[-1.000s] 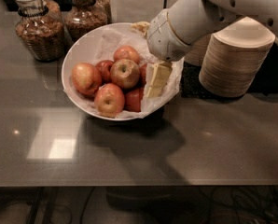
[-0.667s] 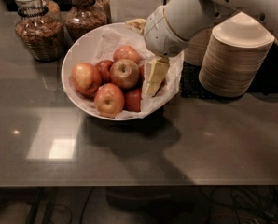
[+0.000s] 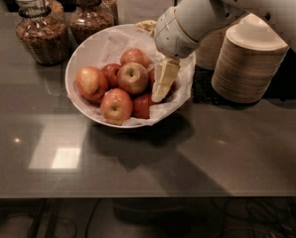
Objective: Pick apple from white bowl
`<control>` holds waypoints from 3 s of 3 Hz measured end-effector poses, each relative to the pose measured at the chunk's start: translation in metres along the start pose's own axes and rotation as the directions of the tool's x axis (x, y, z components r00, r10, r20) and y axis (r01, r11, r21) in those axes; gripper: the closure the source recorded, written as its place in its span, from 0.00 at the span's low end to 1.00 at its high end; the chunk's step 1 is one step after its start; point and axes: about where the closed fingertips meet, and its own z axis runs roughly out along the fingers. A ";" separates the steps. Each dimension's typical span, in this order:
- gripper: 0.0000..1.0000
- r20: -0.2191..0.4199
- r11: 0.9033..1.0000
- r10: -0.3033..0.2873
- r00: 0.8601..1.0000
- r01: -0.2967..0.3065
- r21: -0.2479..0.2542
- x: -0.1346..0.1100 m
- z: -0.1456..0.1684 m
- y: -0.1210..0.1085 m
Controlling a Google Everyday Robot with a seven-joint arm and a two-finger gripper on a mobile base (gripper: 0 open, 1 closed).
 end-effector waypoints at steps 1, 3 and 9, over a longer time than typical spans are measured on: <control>0.00 0.039 1.000 0.001 0.999 0.000 -0.019 -0.005 0.003 0.009; 0.00 0.105 0.997 -0.020 0.994 0.027 -0.069 -0.021 0.014 0.018; 1.00 0.134 0.992 -0.031 0.990 0.047 -0.113 -0.029 0.029 0.021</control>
Offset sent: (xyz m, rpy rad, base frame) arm -0.0306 0.0149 0.0001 0.0745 0.0474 0.0995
